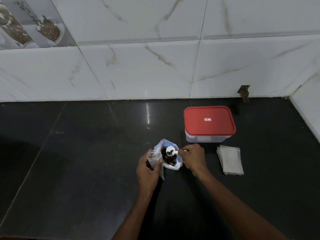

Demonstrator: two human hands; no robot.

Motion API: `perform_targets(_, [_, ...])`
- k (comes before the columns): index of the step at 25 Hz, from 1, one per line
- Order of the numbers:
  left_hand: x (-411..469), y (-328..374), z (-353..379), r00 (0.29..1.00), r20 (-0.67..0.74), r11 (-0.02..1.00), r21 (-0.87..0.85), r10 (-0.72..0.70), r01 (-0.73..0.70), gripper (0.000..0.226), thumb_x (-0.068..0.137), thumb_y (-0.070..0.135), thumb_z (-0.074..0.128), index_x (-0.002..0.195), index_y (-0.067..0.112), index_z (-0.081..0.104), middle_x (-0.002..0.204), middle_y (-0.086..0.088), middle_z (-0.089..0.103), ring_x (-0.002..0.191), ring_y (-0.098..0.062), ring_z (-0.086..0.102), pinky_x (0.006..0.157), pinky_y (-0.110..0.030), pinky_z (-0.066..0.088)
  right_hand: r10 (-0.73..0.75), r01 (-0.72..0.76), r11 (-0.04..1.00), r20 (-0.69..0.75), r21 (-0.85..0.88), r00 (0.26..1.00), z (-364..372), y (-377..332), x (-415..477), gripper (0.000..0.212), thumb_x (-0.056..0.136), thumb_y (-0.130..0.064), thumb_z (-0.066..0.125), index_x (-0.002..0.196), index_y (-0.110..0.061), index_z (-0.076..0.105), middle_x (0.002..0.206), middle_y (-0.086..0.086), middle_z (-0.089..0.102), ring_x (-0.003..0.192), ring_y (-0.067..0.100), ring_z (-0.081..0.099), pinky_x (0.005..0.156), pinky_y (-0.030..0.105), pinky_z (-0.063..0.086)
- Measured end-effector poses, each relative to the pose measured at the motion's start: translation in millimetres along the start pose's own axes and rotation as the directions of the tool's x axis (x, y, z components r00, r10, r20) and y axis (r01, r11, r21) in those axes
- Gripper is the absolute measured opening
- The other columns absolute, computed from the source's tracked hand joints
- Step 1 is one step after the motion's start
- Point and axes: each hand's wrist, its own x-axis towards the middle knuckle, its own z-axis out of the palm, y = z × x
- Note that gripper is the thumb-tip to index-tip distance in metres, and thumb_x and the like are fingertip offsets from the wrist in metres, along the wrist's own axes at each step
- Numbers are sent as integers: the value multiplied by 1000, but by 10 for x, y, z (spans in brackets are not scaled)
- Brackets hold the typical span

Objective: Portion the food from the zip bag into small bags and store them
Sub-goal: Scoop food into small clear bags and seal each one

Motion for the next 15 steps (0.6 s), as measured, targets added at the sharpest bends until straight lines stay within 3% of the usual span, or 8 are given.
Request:
perform_targets(5, [-2, 14, 21, 997, 7, 993, 91, 79, -79, 53, 82, 14, 81, 118, 45, 58, 113, 11, 67, 105, -6, 67, 88, -30, 56, 10, -10, 975, 1, 224, 1000, -118, -143, -119, 18, 83, -3, 64, 66, -1, 71, 41, 1, 52, 33, 11, 40, 39, 23, 33])
perform_targets(8, [14, 13, 53, 994, 7, 984, 137, 111, -111, 52, 80, 13, 81, 121, 38, 62, 111, 11, 66, 105, -7, 66, 87, -30, 55, -265, 273, 956, -86, 109, 960, -110, -306, -280, 13, 81, -7, 66, 72, -7, 75, 50, -3, 62, 41, 7, 51, 45, 22, 40])
perform_targets(10, [21, 6, 53, 994, 12, 984, 143, 107, -108, 48, 80, 13, 81, 118, 37, 63, 110, 10, 66, 103, -8, 66, 85, -29, 55, -597, 582, 800, -111, -145, 794, -9, -248, -383, 7, 81, -7, 69, 77, -7, 74, 71, 1, 67, 60, 10, 58, 56, 20, 44])
perform_targets(11, [23, 9, 47, 996, 16, 986, 138, 91, -92, 47, 80, 14, 81, 115, 39, 62, 109, 9, 67, 102, -8, 66, 84, -27, 54, -742, 699, 647, -38, -305, 670, 60, -149, -415, 4, 80, -7, 69, 82, -7, 73, 80, 2, 66, 65, 9, 59, 57, 20, 47])
perform_targets(13, [24, 12, 36, 997, 29, 989, 127, 78, -81, 49, 80, 12, 81, 119, 34, 61, 112, 8, 66, 105, -4, 64, 86, -23, 52, -860, 795, 366, 150, -484, 487, 164, 114, -447, 12, 83, -12, 68, 95, -8, 69, 93, 5, 64, 67, 12, 62, 53, 22, 51])
perform_targets(15, [34, 11, 32, 996, 40, 987, 138, 80, -85, 55, 79, 7, 81, 128, 25, 61, 116, 10, 64, 108, 1, 61, 88, -16, 50, -893, 820, 295, 163, -491, 419, 179, 274, -431, 22, 87, -11, 66, 109, -6, 63, 100, 6, 63, 71, 12, 62, 54, 21, 52])
